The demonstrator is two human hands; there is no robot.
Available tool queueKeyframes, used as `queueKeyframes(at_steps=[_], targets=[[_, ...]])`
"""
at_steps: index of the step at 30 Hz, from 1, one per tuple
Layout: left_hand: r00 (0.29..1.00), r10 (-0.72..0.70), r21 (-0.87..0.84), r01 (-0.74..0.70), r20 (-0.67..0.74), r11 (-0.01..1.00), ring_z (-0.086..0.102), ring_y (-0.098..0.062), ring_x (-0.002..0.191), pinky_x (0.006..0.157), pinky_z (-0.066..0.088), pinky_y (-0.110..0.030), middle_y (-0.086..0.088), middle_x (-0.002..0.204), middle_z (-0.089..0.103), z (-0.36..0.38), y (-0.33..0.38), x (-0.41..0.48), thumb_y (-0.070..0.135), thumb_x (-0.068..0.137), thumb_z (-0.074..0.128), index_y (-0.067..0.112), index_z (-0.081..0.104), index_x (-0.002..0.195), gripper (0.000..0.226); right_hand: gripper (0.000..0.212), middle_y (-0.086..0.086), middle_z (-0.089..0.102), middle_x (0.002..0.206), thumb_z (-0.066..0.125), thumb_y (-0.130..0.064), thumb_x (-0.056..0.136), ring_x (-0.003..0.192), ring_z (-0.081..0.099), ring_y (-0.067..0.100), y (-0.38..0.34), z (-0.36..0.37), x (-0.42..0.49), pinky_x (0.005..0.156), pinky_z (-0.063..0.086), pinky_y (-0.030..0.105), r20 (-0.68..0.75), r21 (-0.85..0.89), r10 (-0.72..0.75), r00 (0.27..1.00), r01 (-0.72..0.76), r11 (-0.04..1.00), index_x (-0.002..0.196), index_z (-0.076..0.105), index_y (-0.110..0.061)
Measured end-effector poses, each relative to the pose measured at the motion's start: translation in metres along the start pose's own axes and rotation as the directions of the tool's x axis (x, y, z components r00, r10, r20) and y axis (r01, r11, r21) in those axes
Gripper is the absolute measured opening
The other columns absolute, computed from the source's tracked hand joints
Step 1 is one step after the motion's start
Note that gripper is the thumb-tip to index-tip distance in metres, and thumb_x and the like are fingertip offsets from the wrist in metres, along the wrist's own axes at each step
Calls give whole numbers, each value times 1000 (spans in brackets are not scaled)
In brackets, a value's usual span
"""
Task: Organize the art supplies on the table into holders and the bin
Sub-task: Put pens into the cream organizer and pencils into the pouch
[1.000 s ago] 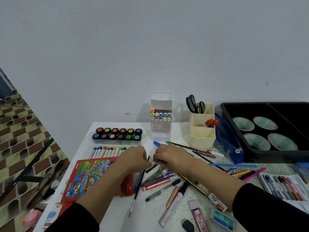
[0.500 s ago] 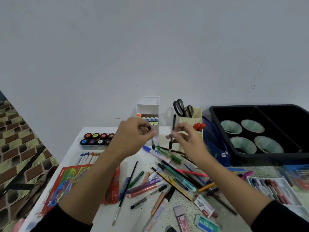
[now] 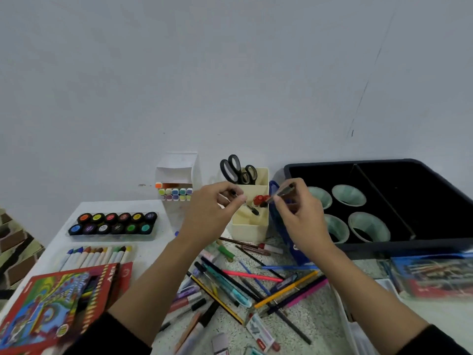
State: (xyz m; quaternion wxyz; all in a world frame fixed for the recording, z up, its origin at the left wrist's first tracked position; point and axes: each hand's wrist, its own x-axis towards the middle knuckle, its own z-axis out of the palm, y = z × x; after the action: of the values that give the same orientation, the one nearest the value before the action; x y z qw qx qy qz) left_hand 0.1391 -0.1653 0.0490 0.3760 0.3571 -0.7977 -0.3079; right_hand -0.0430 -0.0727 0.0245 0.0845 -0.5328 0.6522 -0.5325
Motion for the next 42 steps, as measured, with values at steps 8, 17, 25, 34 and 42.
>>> queueKeyframes(at_steps=[8, 17, 25, 34, 42], targets=[[987, -74, 241, 39, 139, 970, 63, -1, 69, 62, 41, -4, 15, 76, 70, 24, -16, 2, 34, 87, 75, 25, 74, 90, 9, 13, -10, 62, 78, 62, -20, 96, 62, 56, 3, 30, 14, 4, 52, 37, 19, 246, -271, -26, 969, 95, 958, 102, 54, -28], [937, -173, 319, 71, 304, 945, 63, -5, 79, 68, 40, -6, 14, 90, 69, 31, -25, -3, 28, 90, 73, 21, 69, 123, 34, 9, -3, 55, 88, 61, -21, 92, 75, 54, 16, 35, 17, 9, 66, 47, 33, 320, -369, 44, 946, 81, 926, 99, 61, -15], [938, -190, 306, 98, 289, 947, 62, -2, 73, 64, 47, -13, 12, 81, 68, -16, -41, -38, 28, 88, 75, 29, 66, 93, 10, 20, -9, 39, 102, 65, -24, 90, 69, 52, 12, 12, 23, -23, 56, 45, 31, 115, -280, -28, 993, 60, 958, 102, 50, -28], [839, -60, 510, -270, 540, 816, 50, -6, 106, 84, 38, -28, 17, 115, 57, -29, -97, -92, 39, 98, 56, 37, 66, 121, 25, 11, -12, 54, 88, 63, -17, 89, 75, 54, 8, 13, 51, -71, 64, 50, 34, 302, -226, -38, 953, 110, 968, 91, 58, -26], [811, 128, 489, -462, 571, 740, 49, -20, 108, 86, 31, -38, 5, 111, 56, -20, -106, -81, 38, 99, 53, 29, 64, 109, 18, 4, -8, 58, 90, 61, -29, 85, 84, 57, 16, 13, 73, -86, 71, 53, 42, 610, -475, 152, 778, 205, 855, 89, 60, -28]])
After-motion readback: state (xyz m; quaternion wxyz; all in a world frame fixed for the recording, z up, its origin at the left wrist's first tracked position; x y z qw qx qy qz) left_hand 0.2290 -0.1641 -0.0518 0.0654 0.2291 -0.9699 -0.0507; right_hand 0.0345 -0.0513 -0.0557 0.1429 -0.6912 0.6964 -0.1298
